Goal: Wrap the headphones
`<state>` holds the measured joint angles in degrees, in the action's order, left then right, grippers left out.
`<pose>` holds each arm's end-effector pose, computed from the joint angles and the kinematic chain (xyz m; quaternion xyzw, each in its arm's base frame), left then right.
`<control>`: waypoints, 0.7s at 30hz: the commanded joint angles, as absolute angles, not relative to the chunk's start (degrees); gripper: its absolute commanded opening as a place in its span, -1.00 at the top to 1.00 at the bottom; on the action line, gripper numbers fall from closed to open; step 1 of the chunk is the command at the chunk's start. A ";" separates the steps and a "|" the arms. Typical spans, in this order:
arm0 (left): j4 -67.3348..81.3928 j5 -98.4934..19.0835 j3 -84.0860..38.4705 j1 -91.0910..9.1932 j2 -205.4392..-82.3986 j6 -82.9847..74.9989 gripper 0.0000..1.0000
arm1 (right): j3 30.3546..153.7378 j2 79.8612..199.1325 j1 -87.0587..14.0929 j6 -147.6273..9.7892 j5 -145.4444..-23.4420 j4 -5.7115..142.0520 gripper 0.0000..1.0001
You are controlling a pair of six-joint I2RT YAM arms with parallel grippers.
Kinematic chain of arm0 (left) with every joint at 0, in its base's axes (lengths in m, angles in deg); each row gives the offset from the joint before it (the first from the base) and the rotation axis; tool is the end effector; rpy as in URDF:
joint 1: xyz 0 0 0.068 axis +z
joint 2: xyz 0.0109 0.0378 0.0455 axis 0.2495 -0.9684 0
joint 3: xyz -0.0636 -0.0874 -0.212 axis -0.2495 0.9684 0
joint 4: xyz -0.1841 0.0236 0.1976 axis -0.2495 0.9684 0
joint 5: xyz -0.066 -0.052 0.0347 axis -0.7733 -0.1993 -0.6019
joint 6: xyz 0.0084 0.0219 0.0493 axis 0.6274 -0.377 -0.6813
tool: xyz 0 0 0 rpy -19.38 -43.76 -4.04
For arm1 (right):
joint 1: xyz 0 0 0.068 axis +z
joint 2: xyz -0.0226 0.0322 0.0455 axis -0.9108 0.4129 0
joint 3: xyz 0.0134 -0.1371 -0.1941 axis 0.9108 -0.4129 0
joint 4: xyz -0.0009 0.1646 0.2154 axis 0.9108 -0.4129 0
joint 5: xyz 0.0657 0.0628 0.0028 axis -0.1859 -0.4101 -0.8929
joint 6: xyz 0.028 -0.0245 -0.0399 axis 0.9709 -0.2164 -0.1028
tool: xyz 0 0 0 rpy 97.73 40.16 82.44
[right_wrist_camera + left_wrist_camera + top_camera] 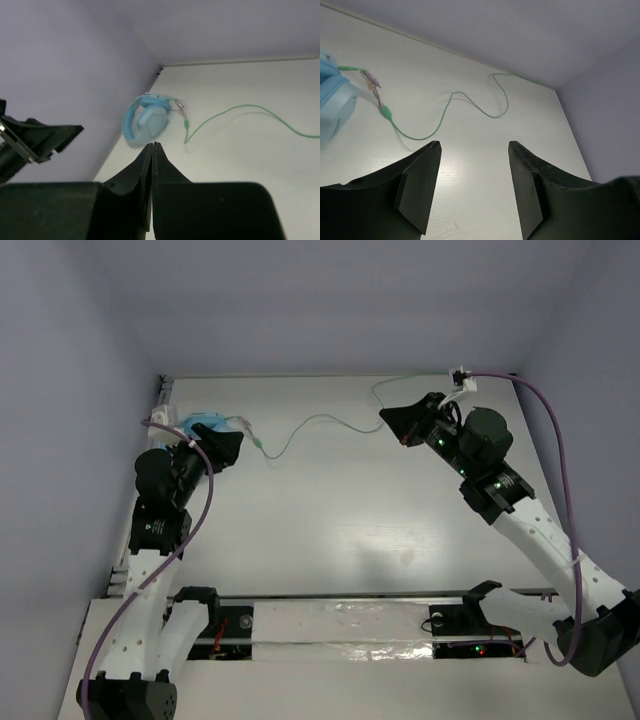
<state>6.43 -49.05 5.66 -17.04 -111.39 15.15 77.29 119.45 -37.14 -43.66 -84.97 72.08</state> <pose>0.2153 -0.0208 0.3388 -0.0563 0.6838 -0.3068 0.6597 0.2394 0.1357 0.3782 -0.0302 0.6869 0.4075 0.6010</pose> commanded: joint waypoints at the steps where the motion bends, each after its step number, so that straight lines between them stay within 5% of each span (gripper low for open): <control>1: 7.10 -42.80 3.22 -17.17 -111.49 17.03 -0.07 | 76.36 117.92 -37.40 -44.27 -86.56 72.28 1.00; 4: 7.64 -35.50 3.48 -17.17 -112.37 20.62 0.13 | 75.04 117.13 -37.40 -42.78 -87.43 72.98 1.00; 9: 14.11 -21.44 -1.15 -17.17 -118.86 22.83 1.00 | 70.12 116.34 -37.40 -41.37 -94.46 78.77 1.00; 15: 18.97 -16.95 -7.84 -9.56 -131.17 24.68 1.00 | 68.53 116.16 -36.87 -43.65 -95.70 77.48 1.00; 17: 20.11 -14.14 -8.47 -6.64 -133.72 24.85 0.82 | 68.18 115.20 -36.87 -44.00 -95.61 77.29 1.00; 21: 21.26 -14.13 -7.77 -1.80 -137.06 24.77 -0.10 | 67.48 113.88 -36.87 -43.13 -96.13 77.29 0.89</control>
<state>19.33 -17.34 -6.06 -3.73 -136.63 24.04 67.92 116.02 -37.08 -42.92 -94.39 74.37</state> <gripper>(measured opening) 0.503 0.045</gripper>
